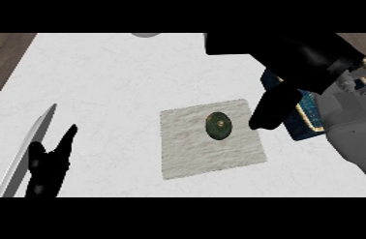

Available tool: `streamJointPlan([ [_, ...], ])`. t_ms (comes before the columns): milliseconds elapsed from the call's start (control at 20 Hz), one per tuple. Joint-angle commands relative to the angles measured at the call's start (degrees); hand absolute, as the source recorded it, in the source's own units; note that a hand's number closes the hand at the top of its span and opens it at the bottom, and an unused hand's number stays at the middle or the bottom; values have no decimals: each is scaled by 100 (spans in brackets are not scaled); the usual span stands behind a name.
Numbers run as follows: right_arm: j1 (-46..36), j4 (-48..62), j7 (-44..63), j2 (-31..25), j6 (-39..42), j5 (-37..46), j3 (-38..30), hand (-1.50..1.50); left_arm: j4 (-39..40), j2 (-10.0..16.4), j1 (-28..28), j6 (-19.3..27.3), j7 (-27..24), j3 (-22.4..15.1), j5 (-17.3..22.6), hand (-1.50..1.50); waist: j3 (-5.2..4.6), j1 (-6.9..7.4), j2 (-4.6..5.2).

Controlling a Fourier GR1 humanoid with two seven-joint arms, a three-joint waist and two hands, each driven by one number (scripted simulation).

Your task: Pick the squash from the placemat and place it in the basket

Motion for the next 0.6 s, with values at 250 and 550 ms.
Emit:
streamJointPlan([
  [250, -65, -530, 1283, -708, 1579, -1522, -298, -150, 345, -330, 155, -107, 109, -264, -67, 0, -77, 17, 80],
  [550, 121, -634, 1187, -883, 1490, -1808, -422, -150, 539, -310, 76, -316, 23, -131, -50, 0, -74, 81, 110],
])
